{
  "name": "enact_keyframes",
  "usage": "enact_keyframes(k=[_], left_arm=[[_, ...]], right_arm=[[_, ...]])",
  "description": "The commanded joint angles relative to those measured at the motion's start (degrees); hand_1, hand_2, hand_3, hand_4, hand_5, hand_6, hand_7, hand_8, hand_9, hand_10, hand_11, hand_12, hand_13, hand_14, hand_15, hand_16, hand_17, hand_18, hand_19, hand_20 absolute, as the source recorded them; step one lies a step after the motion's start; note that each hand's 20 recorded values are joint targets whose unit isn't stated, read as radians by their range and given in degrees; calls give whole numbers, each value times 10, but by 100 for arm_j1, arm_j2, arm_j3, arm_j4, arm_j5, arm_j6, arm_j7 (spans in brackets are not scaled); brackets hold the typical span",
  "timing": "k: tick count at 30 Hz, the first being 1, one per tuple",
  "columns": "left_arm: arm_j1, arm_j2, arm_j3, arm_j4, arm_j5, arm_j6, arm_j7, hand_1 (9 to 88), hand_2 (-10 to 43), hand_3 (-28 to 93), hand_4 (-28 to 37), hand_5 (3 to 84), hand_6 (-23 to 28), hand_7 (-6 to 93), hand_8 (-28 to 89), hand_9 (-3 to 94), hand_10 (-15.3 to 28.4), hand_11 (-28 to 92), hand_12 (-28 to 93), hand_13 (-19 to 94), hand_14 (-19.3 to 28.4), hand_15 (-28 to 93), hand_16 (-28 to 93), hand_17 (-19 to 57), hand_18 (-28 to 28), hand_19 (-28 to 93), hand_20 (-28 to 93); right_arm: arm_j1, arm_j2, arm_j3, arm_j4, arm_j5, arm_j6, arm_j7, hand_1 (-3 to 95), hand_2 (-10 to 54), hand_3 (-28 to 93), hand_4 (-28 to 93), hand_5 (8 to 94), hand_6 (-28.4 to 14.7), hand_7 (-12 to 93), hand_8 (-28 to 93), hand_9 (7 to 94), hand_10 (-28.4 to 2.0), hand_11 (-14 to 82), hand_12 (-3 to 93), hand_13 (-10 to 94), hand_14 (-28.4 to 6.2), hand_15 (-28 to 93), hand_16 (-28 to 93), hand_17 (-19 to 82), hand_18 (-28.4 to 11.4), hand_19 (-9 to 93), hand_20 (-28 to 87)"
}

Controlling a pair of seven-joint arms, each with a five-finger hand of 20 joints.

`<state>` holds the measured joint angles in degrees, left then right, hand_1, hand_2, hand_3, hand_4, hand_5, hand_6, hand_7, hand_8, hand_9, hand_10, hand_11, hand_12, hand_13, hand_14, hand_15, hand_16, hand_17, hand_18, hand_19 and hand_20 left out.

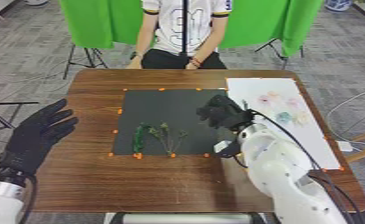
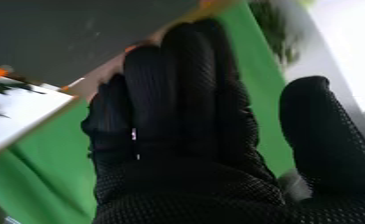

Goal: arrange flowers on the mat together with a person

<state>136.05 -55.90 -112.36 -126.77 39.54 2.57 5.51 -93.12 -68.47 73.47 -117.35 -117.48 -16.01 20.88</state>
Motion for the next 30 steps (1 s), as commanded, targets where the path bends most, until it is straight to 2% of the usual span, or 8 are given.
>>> enact_keyframes(k=[1, 3, 5, 8, 13, 18, 27, 30], left_arm=[[336, -155, -131, -127, -84, 77, 129, 261, -1, 705, -248, 346, 48, 157, -78, 310, 131, 187, 192, 254, 161, 284, 26, -73, 234, 466, 116], [418, -202, -181, -157, -39, 72, 140, 260, -1, 705, -248, 345, 48, 157, -78, 310, 131, 187, 192, 254, 162, 284, 26, -72, 235, 467, 117], [533, -188, -231, -192, -102, 121, 214, 261, -1, 705, -247, 345, 48, 156, -78, 310, 131, 187, 192, 253, 161, 285, 27, -72, 235, 467, 116], [497, -322, -288, -213, 69, 0, 148, 261, -1, 705, -247, 345, 48, 157, -78, 310, 130, 188, 192, 253, 161, 283, 26, -72, 235, 468, 116], [482, -273, -254, -230, 21, 15, 221, 262, -2, 705, -246, 343, 46, 155, -78, 304, 129, 186, 191, 252, 160, 283, 27, -72, 234, 467, 115], [490, -250, -204, -229, -20, 23, 248, 262, -3, 705, -246, 343, 47, 156, -78, 303, 129, 186, 193, 251, 161, 282, 27, -72, 235, 468, 115], [498, -328, -211, -224, 33, 24, 210, 264, -3, 705, -246, 342, 46, 157, -78, 302, 128, 185, 194, 238, 156, 275, 29, -73, 234, 468, 115], [537, -384, -275, -240, 38, -1, 197, 263, -3, 705, -246, 342, 47, 157, -78, 303, 128, 185, 194, 239, 156, 275, 30, -73, 233, 467, 114]], right_arm=[[-1248, 137, 2406, 245, 4477, -722, -1077, 175, 130, 788, -196, 561, -57, 313, -105, 560, -169, 342, 294, 476, -156, 584, 246, 201, -213, 665, 424], [-1536, 54, 2817, 261, 5345, -820, -1057, 174, 103, 795, -203, 527, -55, 299, -105, 521, -166, 305, 284, 437, -150, 528, 225, 166, -214, 608, 402], [-1859, -6, 3026, 236, 5646, -542, -1319, 176, 72, 794, -209, 484, -53, 275, -101, 483, -163, 259, 276, 402, -147, 463, 218, 136, -216, 552, 377], [-2284, -47, 3264, 161, 5734, -254, -1703, 176, 36, 808, -207, 456, -52, 218, -92, 460, -156, 195, 265, 383, -139, 363, 240, 119, -218, 499, 342], [-2706, -171, 3483, 42, 5825, -12, -2088, 173, 14, 822, -210, 431, -47, 163, -83, 432, -149, 129, 252, 362, -130, 227, 299, 118, -212, 425, 292], [-2871, -307, 3534, -33, 5849, 158, -2235, 169, 9, 830, -213, 426, -48, 150, -84, 429, -149, 116, 249, 363, -130, 204, 313, 121, -208, 403, 281], [-2736, -217, 3469, 133, 5693, 295, -2384, 163, 4, 824, -217, 423, -48, 157, -78, 434, -148, 125, 254, 378, -125, 209, 325, 121, -210, 414, 289], [-2599, -244, 3407, 201, 5706, 322, -2446, 164, 4, 823, -217, 426, -49, 165, -80, 441, -149, 132, 254, 386, -124, 218, 327, 123, -209, 418, 291]])
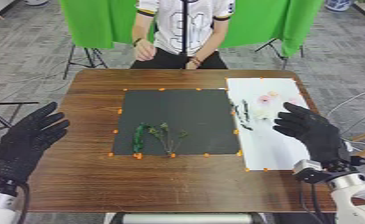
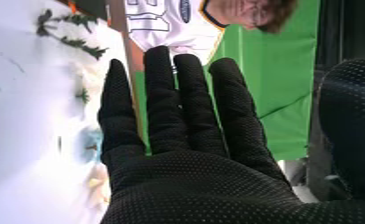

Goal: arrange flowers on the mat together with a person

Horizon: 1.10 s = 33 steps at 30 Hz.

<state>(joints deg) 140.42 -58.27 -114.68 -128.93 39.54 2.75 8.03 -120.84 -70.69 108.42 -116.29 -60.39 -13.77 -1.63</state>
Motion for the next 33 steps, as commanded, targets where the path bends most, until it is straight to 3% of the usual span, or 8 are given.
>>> enact_keyframes(k=[1, 10, 14, 19, 24, 27, 30, 33], left_arm=[[109, -156, -84, -41, 37, -24, -46, 264, -2, 704, -247, 342, 47, 156, -78, 303, 129, 186, 194, 239, 156, 276, 31, -73, 233, 466, 114], [-111, 23, 127, 85, 30, -62, -83, 264, -2, 704, -246, 342, 46, 158, -78, 295, 126, 184, 193, 221, 150, 265, 29, -73, 233, 467, 115], [-135, 44, 170, 77, 17, 125, 76, 264, -3, 705, -246, 342, 47, 157, -79, 286, 126, 181, 194, 206, 144, 254, 34, -75, 229, 462, 114], [-208, 23, 261, 82, -2, 189, -42, 265, -4, 706, -246, 336, 48, 157, -79, 278, 122, 179, 195, 207, 144, 252, 40, -76, 229, 461, 116], [-351, -22, 242, 163, 124, -339, -132, 266, -4, 705, -245, 332, 48, 157, -79, 275, 123, 178, 198, 209, 146, 256, 42, -76, 229, 460, 117], [-237, -101, 296, 138, 210, -156, 83, 259, -30, 699, -244, 329, 46, 156, -78, 275, 122, 177, 199, 210, 147, 257, 41, -79, 228, 456, 116], [-85, -133, 23, 43, 222, -164, -53, 258, -43, 696, -244, 329, 44, 156, -78, 276, 121, 175, 200, 211, 146, 255, 41, -80, 227, 451, 117], [-145, -84, 62, 62, 148, -39, -38, 258, -44, 695, -245, 330, 44, 157, -78, 278, 121, 175, 200, 213, 146, 252, 42, -80, 227, 448, 118]], right_arm=[[237, -8, -122, 123, 3, 106, -226, 164, 4, 823, -217, 426, -48, 167, -81, 443, -149, 134, 253, 387, -125, 221, 326, 124, -209, 419, 292], [23, -235, 8, -4, 30, 20, -89, 163, 0, 824, -219, 429, -48, 172, -86, 444, -148, 141, 250, 388, -126, 233, 319, 124, -209, 423, 295], [151, -295, -27, 19, 65, 53, -106, 164, 0, 824, -220, 428, -49, 171, -87, 444, -148, 141, 250, 388, -126, 235, 316, 124, -209, 424, 295], [304, -191, -149, 87, 20, -18, -15, 166, -1, 825, -220, 428, -49, 170, -86, 444, -148, 140, 250, 391, -127, 238, 314, 124, -209, 425, 296], [70, -327, -67, -71, -355, -7, 185, 176, -3, 826, -218, 427, -43, 168, -86, 455, -148, 145, 251, 403, -125, 245, 313, 126, -212, 434, 300], [68, -315, -61, -56, -415, -163, 250, 183, -3, 824, -218, 430, -37, 167, -88, 461, -147, 148, 249, 410, -126, 254, 313, 127, -213, 443, 303], [187, -318, -153, 5, -491, -320, 303, 185, -2, 821, -217, 428, -39, 165, -87, 463, -147, 150, 248, 411, -126, 262, 307, 127, -212, 444, 302], [327, -292, -271, 63, -462, -360, 336, 185, -1, 821, -217, 426, -41, 166, -86, 463, -148, 151, 247, 411, -126, 267, 303, 128, -212, 444, 300]])
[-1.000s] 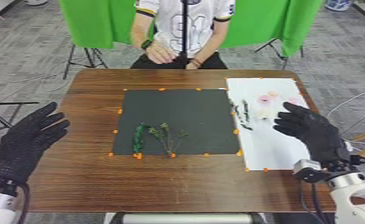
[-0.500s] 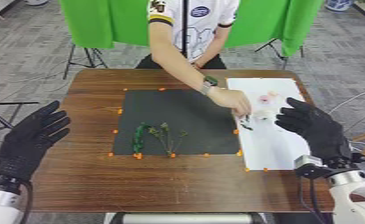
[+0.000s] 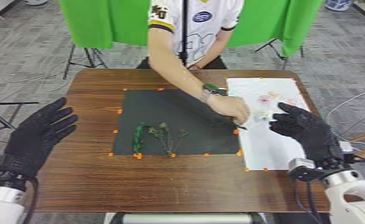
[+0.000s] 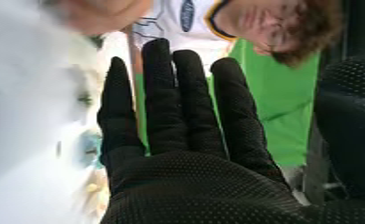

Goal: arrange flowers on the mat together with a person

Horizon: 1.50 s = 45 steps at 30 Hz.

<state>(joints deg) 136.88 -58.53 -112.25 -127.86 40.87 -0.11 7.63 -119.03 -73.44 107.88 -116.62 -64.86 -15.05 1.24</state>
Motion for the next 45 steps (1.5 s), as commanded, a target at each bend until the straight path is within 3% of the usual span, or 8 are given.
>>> enact_keyframes(k=[1, 12, 21, 23, 26, 27, 36, 45], left_arm=[[212, -46, -149, -47, -5, 244, 4, 258, -44, 695, -246, 330, 44, 156, -78, 279, 121, 174, 200, 213, 146, 251, 43, -80, 227, 447, 119], [276, -53, -183, -76, -37, 375, 68, 258, -31, 692, -248, 331, 45, 156, -77, 278, 122, 170, 201, 215, 147, 248, 45, -80, 227, 446, 125], [19, 10, -3, 48, -43, 264, -1, 257, -29, 692, -248, 330, 45, 155, -77, 278, 121, 170, 203, 216, 147, 248, 45, -80, 228, 446, 127], [28, 10, 20, 25, -16, 243, -15, 257, -28, 693, -248, 330, 46, 154, -77, 278, 122, 170, 203, 216, 147, 248, 46, -80, 228, 446, 127], [101, 22, -21, -2, -42, 304, -54, 257, -28, 693, -249, 330, 45, 154, -76, 278, 122, 169, 203, 216, 148, 248, 46, -81, 228, 447, 127], [125, 28, -17, -1, -37, 331, 20, 256, -28, 694, -249, 330, 45, 154, -76, 278, 122, 169, 203, 216, 148, 248, 46, -80, 228, 447, 127], [36, 39, 16, 44, -34, 223, -57, 255, -26, 697, -248, 330, 45, 155, -77, 281, 124, 172, 202, 221, 150, 253, 44, -80, 229, 448, 127], [118, -3, -105, 31, -33, 293, 8, 255, -25, 698, -248, 330, 44, 156, -78, 282, 123, 174, 201, 222, 149, 254, 43, -80, 229, 448, 127]], right_arm=[[154, -1, -229, 101, -27, -272, 64, 186, -2, 821, -217, 426, -43, 166, -86, 464, -148, 151, 247, 411, -126, 267, 301, 129, -211, 444, 300], [341, 14, -400, 197, -42, -328, 78, 185, 0, 822, -217, 427, -46, 165, -86, 466, -148, 155, 247, 412, -125, 272, 295, 130, -211, 445, 297], [556, 238, -415, 292, -84, -307, 35, 185, 0, 822, -218, 428, -47, 164, -85, 467, -149, 155, 247, 412, -126, 273, 293, 129, -210, 444, 296], [458, 212, -334, 237, -80, -350, 52, 185, 0, 823, -218, 428, -47, 164, -85, 467, -149, 155, 246, 412, -126, 273, 292, 130, -210, 444, 296], [312, 106, -262, 162, -123, -254, 56, 186, 1, 822, -218, 429, -47, 164, -85, 467, -148, 155, 246, 412, -126, 274, 292, 129, -210, 444, 296], [333, 89, -257, 179, -114, -253, -12, 185, 1, 823, -218, 429, -47, 164, -85, 469, -149, 156, 246, 413, -126, 274, 292, 129, -210, 445, 296], [376, 202, -322, 184, -176, -7, -178, 194, -5, 827, -219, 442, -47, 178, -89, 491, -147, 169, 244, 437, -121, 291, 289, 142, -207, 461, 303], [410, 178, -368, 199, -153, 2, -164, 194, -3, 828, -221, 444, -47, 182, -94, 494, -147, 173, 242, 438, -121, 298, 283, 142, -207, 461, 304]])
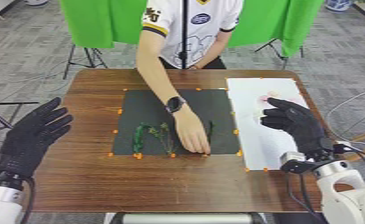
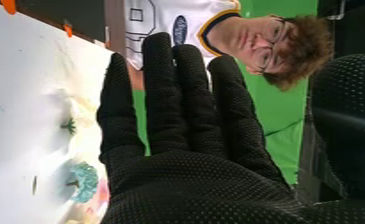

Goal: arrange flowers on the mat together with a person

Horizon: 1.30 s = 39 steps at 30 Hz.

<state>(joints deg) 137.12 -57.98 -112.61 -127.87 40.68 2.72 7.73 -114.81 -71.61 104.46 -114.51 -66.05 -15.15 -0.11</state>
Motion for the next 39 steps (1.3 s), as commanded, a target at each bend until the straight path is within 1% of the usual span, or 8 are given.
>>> enact_keyframes(k=[1, 6, 12, 19, 25, 33, 37, 39], left_arm=[[74, -33, -70, 39, -24, 1, -18, 255, -25, 698, -248, 330, 44, 156, -78, 282, 123, 174, 201, 222, 149, 253, 43, -80, 229, 448, 126], [-28, 29, 16, 65, -27, -67, -66, 255, -25, 698, -250, 330, 44, 157, -78, 282, 123, 174, 201, 222, 149, 253, 43, -80, 229, 448, 126], [104, -48, -168, 20, -76, 41, 32, 254, -25, 699, -249, 330, 44, 156, -78, 282, 122, 174, 201, 222, 149, 252, 44, -80, 229, 448, 126], [121, 162, -166, 23, -131, 70, 151, 256, -25, 698, -251, 331, 44, 157, -78, 283, 124, 172, 200, 222, 150, 253, 44, -80, 229, 449, 127], [240, 63, -178, -19, -142, 173, 154, 256, -24, 698, -249, 331, 44, 156, -78, 282, 123, 173, 201, 223, 149, 253, 43, -80, 229, 449, 127], [186, 46, -190, 12, -71, 45, 54, 256, -29, 698, -247, 331, 44, 157, -77, 283, 123, 173, 201, 223, 149, 254, 43, -80, 229, 450, 126], [212, 105, -158, 13, -114, 104, 93, 255, -41, 696, -248, 331, 44, 157, -78, 282, 123, 174, 201, 223, 149, 254, 43, -79, 229, 449, 126], [240, 95, -195, 10, -133, 117, 107, 255, -40, 695, -249, 331, 44, 157, -78, 282, 123, 174, 201, 223, 148, 254, 43, -79, 229, 449, 126]], right_arm=[[23, 29, -43, 7, -22, 8, -28, 194, -3, 828, -222, 444, -46, 181, -94, 494, -147, 173, 242, 437, -121, 298, 282, 142, -207, 461, 303], [-44, 59, 4, -17, -33, -23, -5, 194, -1, 830, -223, 444, -46, 181, -94, 494, -147, 173, 241, 436, -122, 299, 280, 141, -208, 461, 303], [-87, -30, 27, -37, -17, 26, -8, 195, 0, 833, -222, 444, -46, 182, -94, 494, -147, 174, 241, 436, -121, 299, 279, 141, -208, 462, 303], [26, 73, -15, -5, -95, 64, -84, 199, -3, 833, -223, 444, -46, 183, -94, 496, -146, 175, 241, 438, -120, 301, 277, 142, -207, 462, 303], [172, 191, -81, -10, -534, 245, 44, 225, -12, 818, -229, 444, -43, 192, -97, 500, -141, 181, 241, 447, -113, 308, 276, 148, -205, 465, 303], [803, 932, -1027, 212, -3937, 1876, -143, 325, -85, 804, -268, 454, -29, 258, -123, 520, -120, 222, 229, 504, -90, 379, 244, 199, -187, 577, 358], [1234, 1470, -1817, 691, -5998, 3175, 289, 345, -95, 803, -281, 442, -19, 289, -131, 502, -103, 241, 237, 504, -77, 399, 242, 210, -179, 603, 380], [1466, 1672, -2108, 904, -6813, 3334, 617, 342, -95, 806, -282, 434, -14, 314, -142, 480, -101, 260, 248, 487, -72, 427, 249, 211, -176, 612, 393]])
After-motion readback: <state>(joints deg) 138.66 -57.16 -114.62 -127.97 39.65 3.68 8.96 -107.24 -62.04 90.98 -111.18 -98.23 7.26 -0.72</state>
